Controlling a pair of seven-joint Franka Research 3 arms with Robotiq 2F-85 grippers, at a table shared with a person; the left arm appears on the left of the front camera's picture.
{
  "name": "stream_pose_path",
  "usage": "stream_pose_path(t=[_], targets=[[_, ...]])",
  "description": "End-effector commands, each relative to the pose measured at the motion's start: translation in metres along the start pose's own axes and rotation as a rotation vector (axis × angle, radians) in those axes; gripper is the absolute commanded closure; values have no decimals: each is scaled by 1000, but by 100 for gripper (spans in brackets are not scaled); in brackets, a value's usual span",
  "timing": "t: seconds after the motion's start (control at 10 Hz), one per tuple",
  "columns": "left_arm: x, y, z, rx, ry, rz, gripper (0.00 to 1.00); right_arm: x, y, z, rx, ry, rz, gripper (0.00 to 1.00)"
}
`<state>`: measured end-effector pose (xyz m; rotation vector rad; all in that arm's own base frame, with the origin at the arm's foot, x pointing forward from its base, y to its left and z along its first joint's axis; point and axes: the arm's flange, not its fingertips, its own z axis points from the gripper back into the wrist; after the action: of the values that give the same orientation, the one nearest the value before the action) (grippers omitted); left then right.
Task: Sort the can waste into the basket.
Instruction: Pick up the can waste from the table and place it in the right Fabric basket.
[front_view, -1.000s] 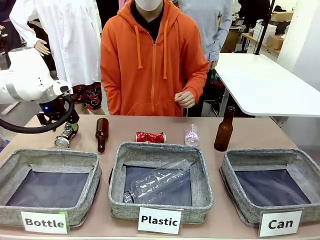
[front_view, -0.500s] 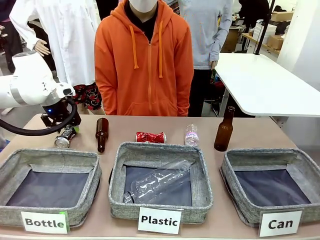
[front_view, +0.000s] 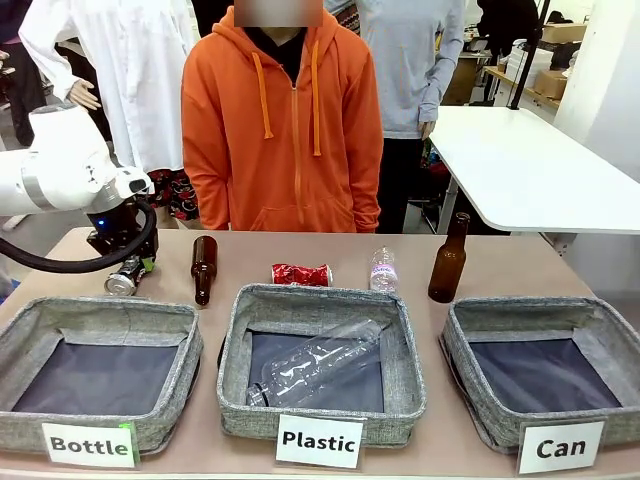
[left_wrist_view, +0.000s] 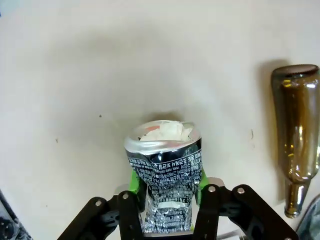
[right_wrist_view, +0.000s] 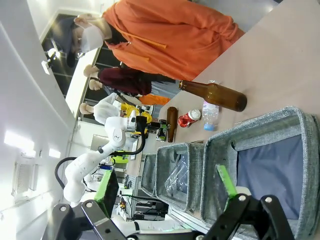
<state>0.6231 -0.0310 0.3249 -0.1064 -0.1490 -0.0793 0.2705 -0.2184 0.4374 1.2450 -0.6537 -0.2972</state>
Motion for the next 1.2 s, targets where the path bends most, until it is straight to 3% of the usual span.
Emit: stream_pose_path(t=[0.0, 0.1, 0.3, 0.4, 0.6, 0.9, 1.1], targets=[[-16, -2, 18, 22, -5, -12, 100, 4, 1, -1, 19, -14, 30, 0], [-21, -2, 34, 25, -16, -20, 100, 4, 1, -1, 19, -14, 30, 0], [-46, -7, 113, -10, -89, -95, 100, 4, 1, -1, 19, -14, 30, 0], [-68, -10, 160, -52, -105, -175, 100, 4, 1, -1, 19, -14, 30, 0], [-137, -16, 229, -163, -63, -466, 100, 4, 1, -1, 19, -14, 30, 0], [-243, -14, 262, -275, -28, -912, 100, 4, 1, -1, 19, -14, 30, 0], [-271, -11, 248, -292, -67, -1022, 100, 4, 1, -1, 19, -14, 30, 0]])
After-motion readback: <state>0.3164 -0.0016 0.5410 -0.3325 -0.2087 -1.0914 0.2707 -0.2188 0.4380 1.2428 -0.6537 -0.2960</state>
